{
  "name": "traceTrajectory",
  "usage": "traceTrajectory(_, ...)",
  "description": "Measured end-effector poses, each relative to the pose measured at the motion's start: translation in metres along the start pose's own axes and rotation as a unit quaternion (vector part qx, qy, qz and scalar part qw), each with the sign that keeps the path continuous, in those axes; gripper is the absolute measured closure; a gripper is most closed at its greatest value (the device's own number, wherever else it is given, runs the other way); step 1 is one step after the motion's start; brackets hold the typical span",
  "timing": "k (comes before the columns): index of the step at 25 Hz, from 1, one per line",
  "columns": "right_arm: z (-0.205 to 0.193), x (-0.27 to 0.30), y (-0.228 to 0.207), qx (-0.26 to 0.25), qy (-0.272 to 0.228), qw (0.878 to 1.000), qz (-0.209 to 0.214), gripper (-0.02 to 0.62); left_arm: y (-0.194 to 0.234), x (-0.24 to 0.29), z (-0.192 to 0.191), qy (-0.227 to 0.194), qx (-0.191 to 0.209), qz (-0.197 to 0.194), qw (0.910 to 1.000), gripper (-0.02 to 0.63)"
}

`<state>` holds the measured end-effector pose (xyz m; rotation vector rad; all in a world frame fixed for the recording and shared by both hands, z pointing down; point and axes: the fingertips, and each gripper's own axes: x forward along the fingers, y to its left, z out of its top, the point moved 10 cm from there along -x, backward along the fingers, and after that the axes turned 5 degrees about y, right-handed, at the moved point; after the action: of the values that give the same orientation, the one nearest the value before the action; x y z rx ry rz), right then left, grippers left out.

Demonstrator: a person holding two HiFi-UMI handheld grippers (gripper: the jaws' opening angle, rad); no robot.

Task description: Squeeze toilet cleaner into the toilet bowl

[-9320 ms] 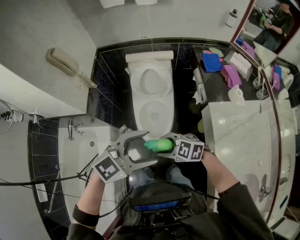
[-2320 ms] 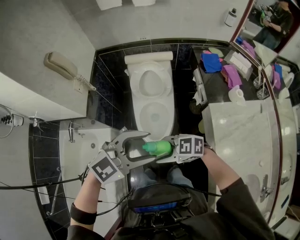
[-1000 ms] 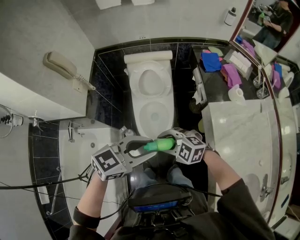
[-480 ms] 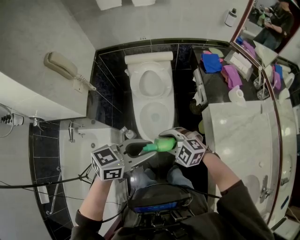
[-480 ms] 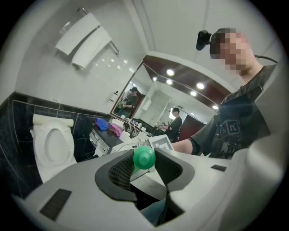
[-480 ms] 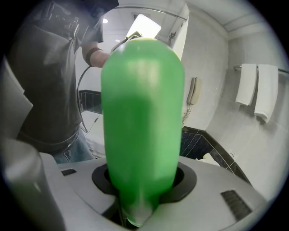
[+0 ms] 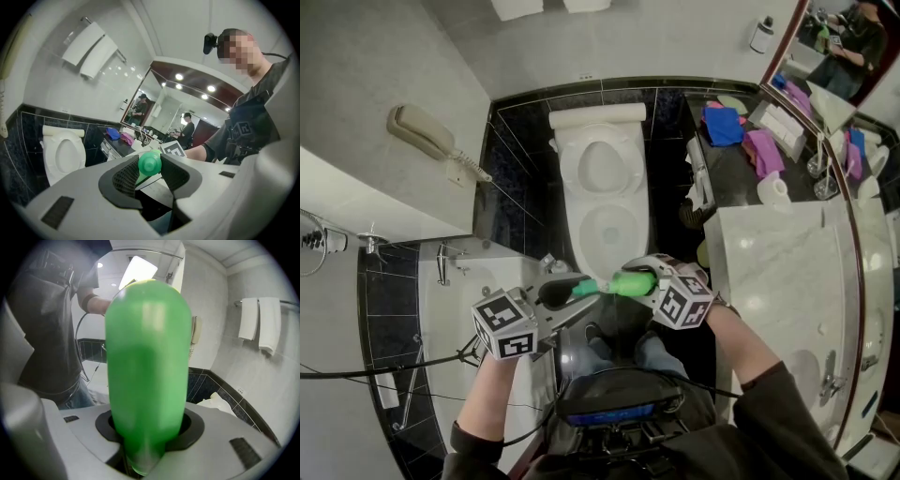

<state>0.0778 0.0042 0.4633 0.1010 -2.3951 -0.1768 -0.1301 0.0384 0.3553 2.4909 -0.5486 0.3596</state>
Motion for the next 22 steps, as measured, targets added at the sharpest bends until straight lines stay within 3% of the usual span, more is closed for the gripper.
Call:
traceTrajectory(9, -0.01, -0.004, -0.011, 0.101, -0.009, 0.994, -0.037, 0.408, 0.026, -0.01, -0.025, -0.043, -0.017, 0.091, 0.9948, 0.457)
traceTrajectory(15, -0.014, -0.007, -0.014, 0.149, 0.004, 0.986, -0.067, 0.407, 0.042, -0.01, -0.048, -0.073, -0.023, 0.162, 0.9838, 0.457)
traceTrajectory(22, -0.027, -0.004, -0.008, 0.212, 0.007, 0.974, -0.084, 0.407, 0.057, -0.01, -0.079, -0.069, -0.018, 0.232, 0.9702, 0.456)
